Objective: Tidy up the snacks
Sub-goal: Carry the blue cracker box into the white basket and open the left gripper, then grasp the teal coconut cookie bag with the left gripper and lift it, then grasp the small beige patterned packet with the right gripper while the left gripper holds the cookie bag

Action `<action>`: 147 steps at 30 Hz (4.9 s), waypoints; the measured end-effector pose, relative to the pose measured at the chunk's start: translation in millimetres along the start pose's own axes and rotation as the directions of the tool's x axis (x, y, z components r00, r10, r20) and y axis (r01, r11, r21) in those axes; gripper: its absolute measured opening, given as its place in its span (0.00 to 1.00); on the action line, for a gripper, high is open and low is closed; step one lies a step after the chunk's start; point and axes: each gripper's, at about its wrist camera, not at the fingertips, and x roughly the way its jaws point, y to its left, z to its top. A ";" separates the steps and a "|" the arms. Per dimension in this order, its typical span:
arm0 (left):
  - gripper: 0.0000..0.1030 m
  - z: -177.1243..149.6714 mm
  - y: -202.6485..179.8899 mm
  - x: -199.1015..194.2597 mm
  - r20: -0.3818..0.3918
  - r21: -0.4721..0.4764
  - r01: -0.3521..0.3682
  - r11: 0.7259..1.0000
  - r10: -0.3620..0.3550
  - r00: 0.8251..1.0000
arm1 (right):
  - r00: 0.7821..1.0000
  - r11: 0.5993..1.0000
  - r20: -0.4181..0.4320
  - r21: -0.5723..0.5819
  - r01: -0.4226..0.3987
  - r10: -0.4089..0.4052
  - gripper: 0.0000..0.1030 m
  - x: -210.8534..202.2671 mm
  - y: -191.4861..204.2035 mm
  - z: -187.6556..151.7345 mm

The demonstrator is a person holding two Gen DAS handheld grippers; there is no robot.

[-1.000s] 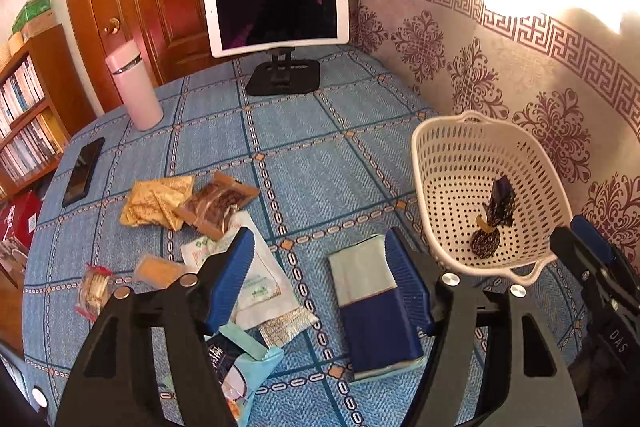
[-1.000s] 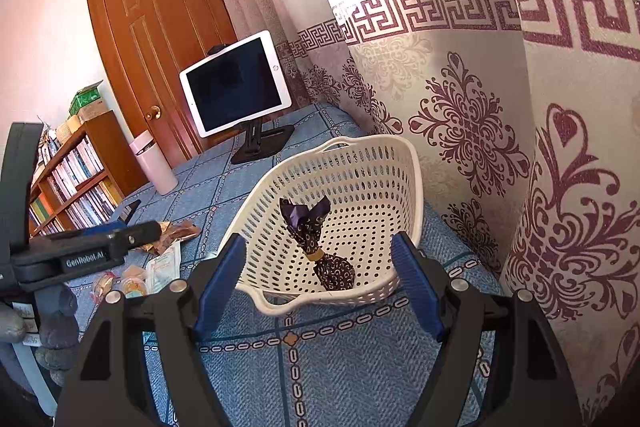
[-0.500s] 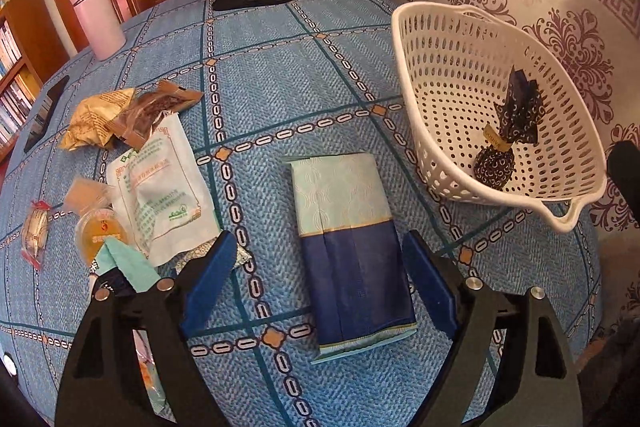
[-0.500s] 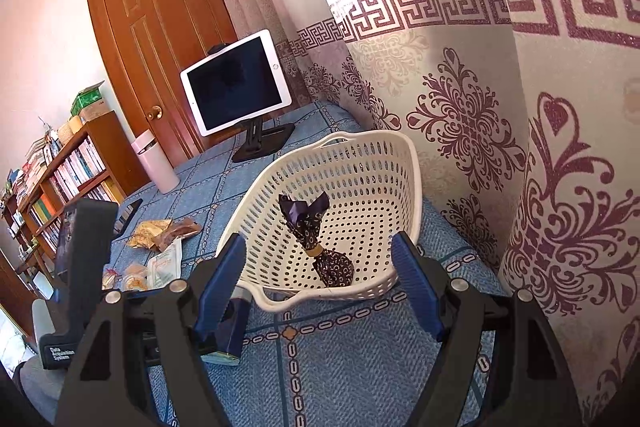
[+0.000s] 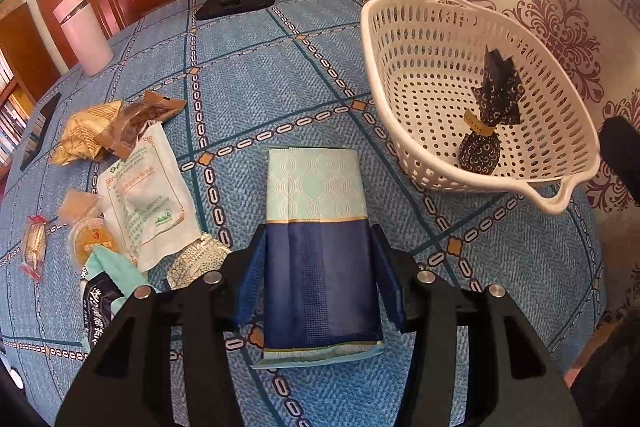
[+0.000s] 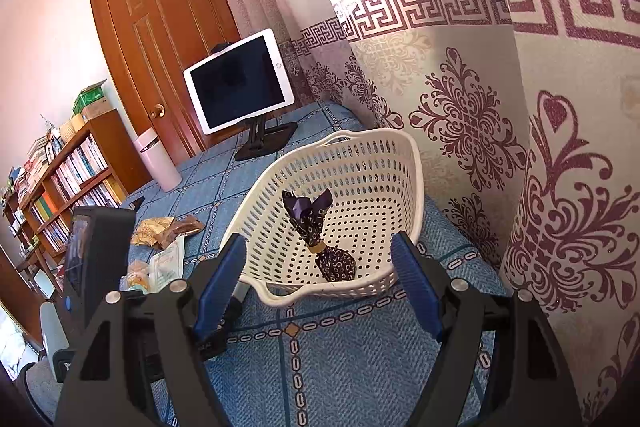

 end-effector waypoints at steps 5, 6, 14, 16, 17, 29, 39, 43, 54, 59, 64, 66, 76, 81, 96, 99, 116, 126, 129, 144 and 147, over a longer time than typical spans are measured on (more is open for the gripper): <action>0.50 11.1 3.8 -36.6 0.101 -0.006 -0.022 1.000 0.023 0.995 | 1.000 1.000 0.003 0.004 -0.003 0.003 0.73 -1.2 -0.6 -0.4; 0.50 14.5 2.9 -43.7 0.120 -0.003 -0.026 1.000 0.026 0.992 | 1.000 1.000 0.003 0.005 -0.003 0.003 0.73 -1.6 -0.8 -0.4; 0.50 58.9 -20.9 -62.1 0.216 0.077 0.002 0.997 -0.019 0.976 | 1.000 1.000 0.000 0.012 -0.001 0.001 0.73 -5.1 -4.9 -1.7; 0.50 70.6 -27.3 -56.7 0.210 0.094 0.040 0.995 -0.059 0.976 | 1.000 1.000 -0.002 0.015 -0.001 0.001 0.73 -5.7 -6.2 -2.8; 0.50 76.1 -30.6 -53.1 0.202 0.098 0.061 0.993 -0.080 0.976 | 1.000 1.000 -0.004 0.014 0.001 -0.001 0.73 -5.7 -6.5 -3.6; 0.73 94.9 -36.3 -28.6 0.174 0.045 0.135 0.990 -0.141 0.975 | 1.000 1.000 -0.029 0.014 -0.006 0.006 0.73 -1.0 -5.6 -7.7; 0.80 84.2 -3.7 -43.9 0.197 -0.027 0.065 0.998 -0.058 0.979 | 0.999 1.000 -0.033 0.017 -0.003 0.003 0.74 0.1 0.5 -8.4; 0.80 79.2 14.5 -52.7 0.204 -0.062 0.050 0.997 -0.036 0.978 | 1.000 1.000 -0.024 0.017 -0.002 0.002 0.74 -6.1 4.4 -8.2; 0.81 61.5 87.6 -82.6 0.232 -0.192 -0.012 0.981 0.057 0.971 | 0.999 0.999 -0.026 -0.023 -0.045 0.044 0.74 -12.3 33.2 -13.6; 0.81 46.8 118.5 -89.8 0.222 -0.248 -0.042 0.968 0.099 0.970 | 0.996 0.995 -0.049 -0.055 -0.079 0.076 0.74 -8.8 52.7 -18.2; 0.81 28.6 136.7 -89.7 0.193 -0.268 -0.058 0.962 0.112 0.975 | 0.990 0.988 -0.093 -0.094 -0.119 0.111 0.74 -1.9 72.4 -26.1; 0.81 19.4 140.0 -87.4 0.180 -0.263 -0.056 0.963 0.106 0.978 | 0.986 0.985 -0.112 -0.108 -0.134 0.121 0.74 0.8 80.0 -29.9; 0.85 -31.3 138.0 -57.3 0.080 -0.225 -0.041 0.973 0.060 0.995 | 0.969 0.975 -0.194 -0.131 -0.177 0.150 0.74 14.8 104.9 -44.1; 0.85 -46.3 133.4 -41.0 0.039 -0.193 -0.021 0.981 0.029 0.999 | 0.965 0.975 -0.220 -0.137 -0.176 0.143 0.73 20.6 109.0 -48.5; 0.87 -57.0 132.0 -13.4 0.008 -0.142 0.032 0.989 -0.031 0.999 | 0.958 0.975 -0.255 -0.143 -0.170 0.129 0.73 31.4 117.2 -54.3; 0.74 -57.3 132.5 -9.9 0.010 -0.133 0.030 0.991 -0.028 1.000 | 0.957 0.974 -0.262 -0.149 -0.169 0.126 0.73 33.6 118.9 -56.2; 0.49 -64.6 163.3 -71.4 0.158 -0.184 0.000 0.983 0.029 0.987 | 0.903 0.941 -0.403 -0.223 -0.253 0.148 0.73 86.4 151.5 -71.5; 0.49 -68.6 190.9 -85.5 0.193 -0.243 -0.010 0.970 0.059 0.979 | 0.880 0.906 -0.472 -0.349 -0.239 0.051 0.71 124.2 179.1 -77.3; 0.49 -70.6 194.6 -83.4 0.189 -0.252 -0.007 0.968 0.056 0.980 | 0.882 0.899 -0.470 -0.377 -0.226 0.025 0.68 129.4 183.8 -76.3; 0.49 -72.6 201.7 -84.0 0.198 -0.271 0.004 0.963 0.052 0.979 | 0.900 0.896 -0.435 -0.391 -0.210 0.022 0.44 110.6 182.2 -78.5; 0.49 -72.4 200.1 -85.9 0.204 -0.269 0.004 0.963 0.053 0.978 | 0.902 0.896 -0.430 -0.382 -0.226 0.044 0.43 101.1 180.9 -78.4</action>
